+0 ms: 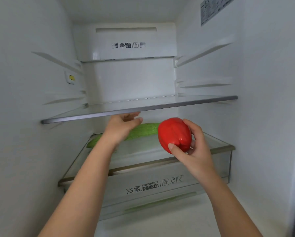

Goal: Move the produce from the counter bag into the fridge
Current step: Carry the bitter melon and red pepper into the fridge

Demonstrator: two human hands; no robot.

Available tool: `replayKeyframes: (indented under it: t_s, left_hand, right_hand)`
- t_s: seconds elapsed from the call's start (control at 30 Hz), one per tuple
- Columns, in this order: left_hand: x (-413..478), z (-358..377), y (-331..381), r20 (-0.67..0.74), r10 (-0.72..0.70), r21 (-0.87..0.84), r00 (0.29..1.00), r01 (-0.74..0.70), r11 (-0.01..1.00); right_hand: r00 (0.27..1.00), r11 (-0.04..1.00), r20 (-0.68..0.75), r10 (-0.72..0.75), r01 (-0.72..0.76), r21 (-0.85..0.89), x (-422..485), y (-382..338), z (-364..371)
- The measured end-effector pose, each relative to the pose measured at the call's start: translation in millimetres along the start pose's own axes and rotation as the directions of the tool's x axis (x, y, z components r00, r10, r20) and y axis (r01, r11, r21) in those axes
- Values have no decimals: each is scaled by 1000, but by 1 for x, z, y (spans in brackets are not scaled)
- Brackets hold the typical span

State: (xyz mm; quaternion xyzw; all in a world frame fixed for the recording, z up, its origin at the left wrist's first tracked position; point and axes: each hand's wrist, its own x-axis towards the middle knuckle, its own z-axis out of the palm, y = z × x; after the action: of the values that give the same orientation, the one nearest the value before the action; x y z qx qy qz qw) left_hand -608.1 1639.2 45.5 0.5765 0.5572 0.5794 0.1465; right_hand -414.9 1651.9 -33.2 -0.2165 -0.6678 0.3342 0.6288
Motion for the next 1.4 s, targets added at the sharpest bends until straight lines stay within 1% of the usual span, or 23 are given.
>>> replayKeyframes:
  t_s: [0.07, 0.17, 0.23, 0.3, 0.43, 0.53, 0.6, 0.67, 0.77, 0.83, 0.93, 1.07, 1.13, 1.3, 1.4]
  left_hand:
    - [-24, 8, 11, 76, 2, -143, 997, 9, 990]
    - [-48, 17, 14, 147, -47, -223, 988, 80, 972]
    - [-54, 19, 12, 179, -95, -238, 979, 137, 962]
    - [-56, 19, 9, 189, -122, -227, 974, 164, 960]
    - [-54, 17, 5, 198, -172, -219, 965, 214, 952]
    - [-49, 16, 2, 156, -154, -196, 976, 183, 963]
    - [-45, 13, -1, 108, -106, -194, 988, 126, 973]
    - [-40, 12, -7, 49, -35, -135, 998, 41, 990]
    - [-33, 10, -15, 3, 75, 121, 997, -75, 990]
    - [-31, 11, -19, 5, 109, 213, 994, -108, 971]
    - [-27, 13, -22, 6, 112, 229, 994, -111, 967]
    - [-26, 15, -24, 18, 128, 264, 992, -128, 956]
    - [-26, 16, -24, 16, 125, 259, 992, -125, 958]
    - [-29, 14, -24, 26, 98, 239, 995, -101, 966]
    - [-32, 13, -24, 40, 89, 241, 995, -96, 966]
  right_hand:
    - [1000, 1000, 18, -17, 17, -15, 2, 0, 3]
    - [998, 998, 50, -50, 51, -35, 5, 3, 8]
    - [993, 994, 79, -86, 91, -60, 5, 4, 13]
    - [986, 989, 115, -118, 127, -75, 7, 4, 15]
    - [958, 964, 235, -167, 208, -165, 13, 9, 14]
    - [944, 962, 300, -140, 201, -184, 16, 9, 12]
    - [944, 959, 308, -117, 188, -213, 17, 7, 10]
    - [948, 935, 296, -118, 206, -289, 16, 5, 6]
    - [966, 866, 235, -108, 208, -456, 11, 8, -1]
    - [973, 791, 183, -138, 219, -571, 5, 13, -6]
    - [967, 706, 149, -208, 253, -662, -5, 20, -8]
    - [952, 610, 164, -257, 292, -736, -9, 23, -7]
    - [953, 597, 165, -255, 289, -748, -9, 23, -7]
    - [959, 608, 167, -230, 276, -745, -8, 21, -5]
    - [956, 601, 171, -240, 285, -747, -9, 19, -5]
